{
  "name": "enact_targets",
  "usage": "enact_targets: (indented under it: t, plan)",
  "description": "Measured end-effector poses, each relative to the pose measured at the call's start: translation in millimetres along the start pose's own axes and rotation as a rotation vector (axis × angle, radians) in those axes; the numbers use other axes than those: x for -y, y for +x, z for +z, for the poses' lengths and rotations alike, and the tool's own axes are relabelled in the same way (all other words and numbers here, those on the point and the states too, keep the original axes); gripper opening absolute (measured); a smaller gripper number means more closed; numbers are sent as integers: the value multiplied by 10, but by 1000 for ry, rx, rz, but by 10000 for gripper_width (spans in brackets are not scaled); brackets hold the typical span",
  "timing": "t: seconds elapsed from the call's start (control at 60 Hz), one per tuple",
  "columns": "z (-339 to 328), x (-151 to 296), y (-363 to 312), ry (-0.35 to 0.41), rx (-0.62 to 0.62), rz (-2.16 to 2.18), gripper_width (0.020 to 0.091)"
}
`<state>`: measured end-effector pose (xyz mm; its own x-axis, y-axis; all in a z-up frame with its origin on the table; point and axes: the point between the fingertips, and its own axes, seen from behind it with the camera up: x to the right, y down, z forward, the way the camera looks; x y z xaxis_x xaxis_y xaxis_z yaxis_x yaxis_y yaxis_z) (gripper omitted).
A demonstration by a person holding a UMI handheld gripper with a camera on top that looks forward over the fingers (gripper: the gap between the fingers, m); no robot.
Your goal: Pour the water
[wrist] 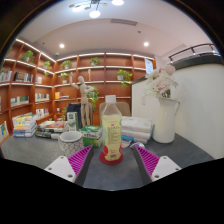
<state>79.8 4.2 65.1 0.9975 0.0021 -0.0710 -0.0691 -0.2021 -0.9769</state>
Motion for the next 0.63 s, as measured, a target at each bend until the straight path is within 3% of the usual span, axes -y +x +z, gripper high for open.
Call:
enact_targets:
  t: [0.183,0.633]
  plan:
    - [-522,-74,29,-38,-56,2,814]
    - [-972,135,-143,-7,2,4,814]
